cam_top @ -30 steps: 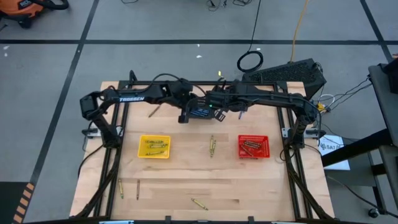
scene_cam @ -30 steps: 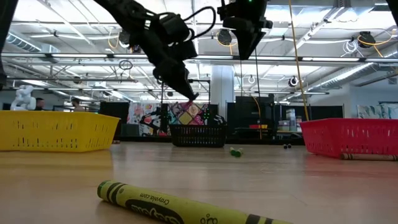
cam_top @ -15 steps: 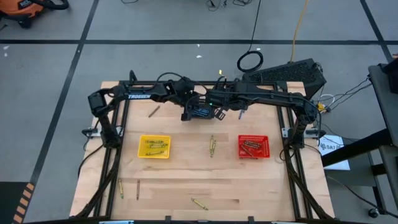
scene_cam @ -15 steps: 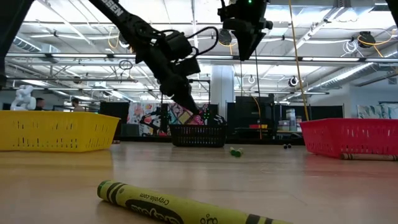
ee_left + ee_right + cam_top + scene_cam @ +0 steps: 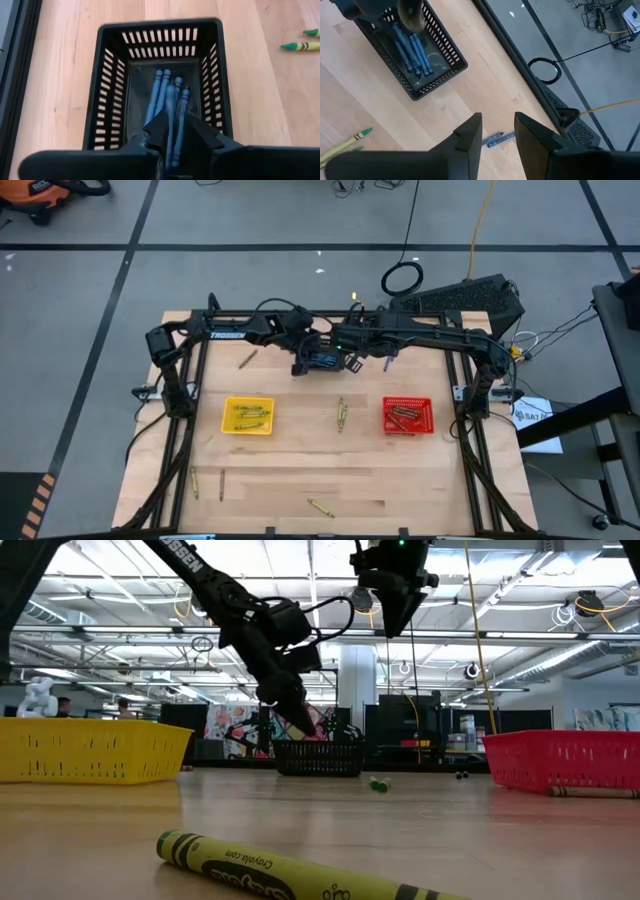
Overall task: Sort crayons
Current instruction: Put the green crayon into the yellow bin
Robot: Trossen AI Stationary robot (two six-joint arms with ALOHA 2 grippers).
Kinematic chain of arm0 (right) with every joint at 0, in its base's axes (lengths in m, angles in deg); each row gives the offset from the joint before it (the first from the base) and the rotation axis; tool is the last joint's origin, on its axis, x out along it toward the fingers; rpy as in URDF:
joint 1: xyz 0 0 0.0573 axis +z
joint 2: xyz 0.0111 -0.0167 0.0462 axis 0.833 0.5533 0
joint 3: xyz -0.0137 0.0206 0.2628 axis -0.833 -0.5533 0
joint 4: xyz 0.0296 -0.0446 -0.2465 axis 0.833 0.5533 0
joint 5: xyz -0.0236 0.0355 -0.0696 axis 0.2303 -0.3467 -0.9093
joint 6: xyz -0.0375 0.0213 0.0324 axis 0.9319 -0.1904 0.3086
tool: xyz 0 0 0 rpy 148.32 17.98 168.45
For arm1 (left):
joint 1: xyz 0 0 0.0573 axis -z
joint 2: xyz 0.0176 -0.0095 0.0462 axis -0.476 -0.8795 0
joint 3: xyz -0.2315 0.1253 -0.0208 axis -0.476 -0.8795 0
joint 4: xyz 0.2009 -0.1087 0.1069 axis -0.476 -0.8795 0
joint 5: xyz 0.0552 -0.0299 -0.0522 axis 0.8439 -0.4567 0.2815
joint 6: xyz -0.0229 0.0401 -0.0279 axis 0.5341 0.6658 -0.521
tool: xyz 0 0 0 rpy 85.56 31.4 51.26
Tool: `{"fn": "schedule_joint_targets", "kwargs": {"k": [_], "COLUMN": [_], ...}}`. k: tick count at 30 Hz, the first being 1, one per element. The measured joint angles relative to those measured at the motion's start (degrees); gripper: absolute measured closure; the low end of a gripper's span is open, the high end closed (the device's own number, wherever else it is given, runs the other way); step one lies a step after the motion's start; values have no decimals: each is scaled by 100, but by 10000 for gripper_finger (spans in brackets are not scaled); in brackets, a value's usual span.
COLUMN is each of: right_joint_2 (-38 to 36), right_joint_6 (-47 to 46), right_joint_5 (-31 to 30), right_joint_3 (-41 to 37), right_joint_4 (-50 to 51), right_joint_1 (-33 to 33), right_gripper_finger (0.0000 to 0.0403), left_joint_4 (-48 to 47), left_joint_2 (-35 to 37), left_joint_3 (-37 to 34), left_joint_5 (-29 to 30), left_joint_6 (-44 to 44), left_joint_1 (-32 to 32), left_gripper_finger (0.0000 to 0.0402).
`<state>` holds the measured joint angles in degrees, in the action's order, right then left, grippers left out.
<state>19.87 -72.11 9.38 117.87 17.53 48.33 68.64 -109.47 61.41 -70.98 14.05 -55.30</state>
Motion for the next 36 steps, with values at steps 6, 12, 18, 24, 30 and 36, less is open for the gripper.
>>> {"fn": "schedule_joint_targets", "kwargs": {"k": [6, 12, 18, 24, 30, 36], "right_joint_2": [0, -69, -302, -390, -389, -382], "right_joint_6": [-176, -414, -753, -792, -1074, -2260], "right_joint_5": [377, 758, 746, 754, 752, 761], "right_joint_3": [0, 0, 2, 4, -159, -575], "right_joint_4": [110, 537, 791, 777, 342, -490], "right_joint_1": [11, 187, 641, 1196, 1619, 1722], "right_gripper_finger": [300, 300, 300, 300, 300, 300], "left_joint_4": [-116, -517, -1256, -2124, -2677, -2918], "left_joint_2": [96, 735, 1581, 2387, 3071, 3482], "left_joint_3": [-2, -2, -2, -2, -2, -2], "left_joint_5": [219, 370, 363, 359, 341, 341], "left_joint_6": [-163, -279, -275, -380, -1058, -1357], "left_joint_1": [0, 4, 124, 457, 1005, 1643], "left_gripper_finger": [333, 333, 333, 333, 333, 333]}}
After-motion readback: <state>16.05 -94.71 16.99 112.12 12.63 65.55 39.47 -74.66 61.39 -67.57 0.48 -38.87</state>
